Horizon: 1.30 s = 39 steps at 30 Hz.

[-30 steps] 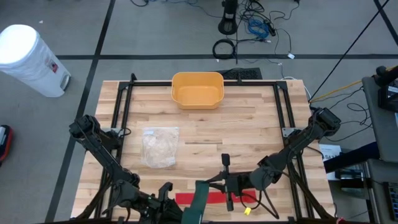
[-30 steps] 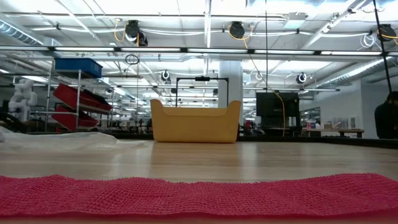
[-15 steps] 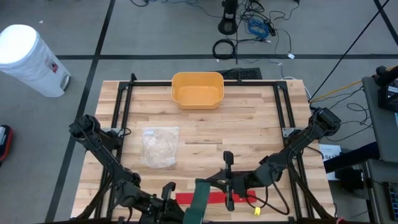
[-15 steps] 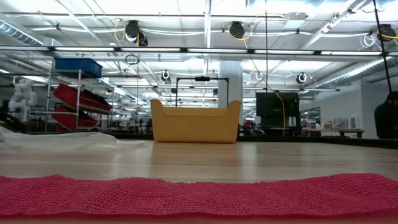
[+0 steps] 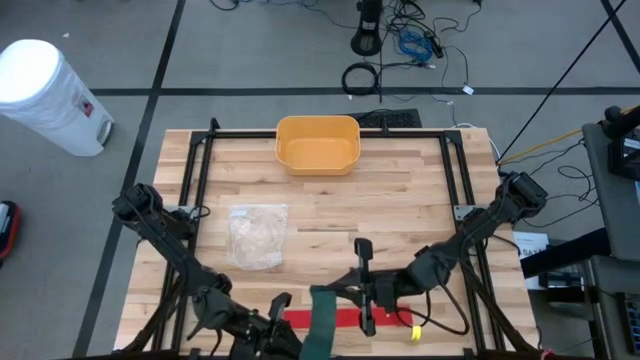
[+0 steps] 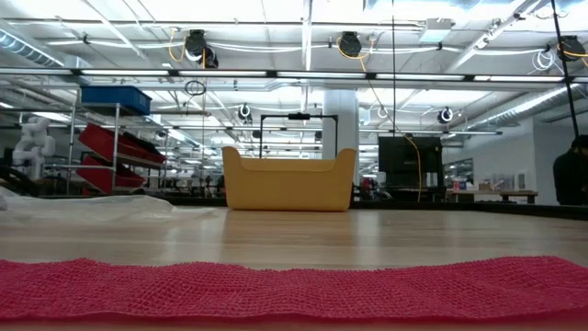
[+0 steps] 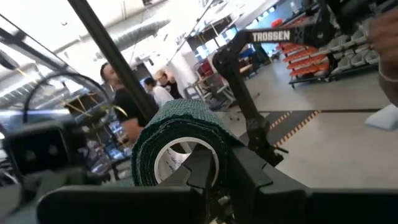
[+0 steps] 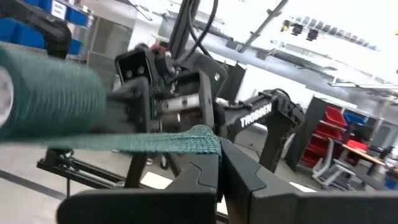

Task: Roll bandage
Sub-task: Roll the green bandage

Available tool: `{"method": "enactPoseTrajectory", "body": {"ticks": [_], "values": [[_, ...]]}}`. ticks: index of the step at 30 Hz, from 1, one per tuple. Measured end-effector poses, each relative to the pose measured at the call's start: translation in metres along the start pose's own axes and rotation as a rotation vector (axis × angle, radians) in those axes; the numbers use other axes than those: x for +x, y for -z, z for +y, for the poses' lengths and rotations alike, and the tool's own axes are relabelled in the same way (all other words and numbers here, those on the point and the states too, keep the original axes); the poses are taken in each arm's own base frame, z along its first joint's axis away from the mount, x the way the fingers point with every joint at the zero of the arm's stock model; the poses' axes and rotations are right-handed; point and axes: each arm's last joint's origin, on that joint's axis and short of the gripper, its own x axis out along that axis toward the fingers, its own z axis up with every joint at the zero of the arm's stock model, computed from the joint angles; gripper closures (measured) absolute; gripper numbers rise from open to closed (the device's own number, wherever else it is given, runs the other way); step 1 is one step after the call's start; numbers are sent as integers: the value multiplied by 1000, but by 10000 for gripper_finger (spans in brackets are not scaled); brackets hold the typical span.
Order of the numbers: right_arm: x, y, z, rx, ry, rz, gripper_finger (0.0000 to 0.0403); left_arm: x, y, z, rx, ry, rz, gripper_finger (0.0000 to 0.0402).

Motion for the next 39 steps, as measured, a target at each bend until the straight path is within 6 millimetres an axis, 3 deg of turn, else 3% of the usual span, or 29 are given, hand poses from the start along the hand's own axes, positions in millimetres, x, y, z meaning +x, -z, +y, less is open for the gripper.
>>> {"method": "enactPoseTrajectory", "body": {"ticks": [19, 39], "values": [[7, -28, 2, -31, -51, -1, 403, 2, 7, 7, -28, -47, 50, 363], [1, -34, 13, -17, -146, -49, 403, 6, 20, 22, -113, -93, 97, 363]]}}
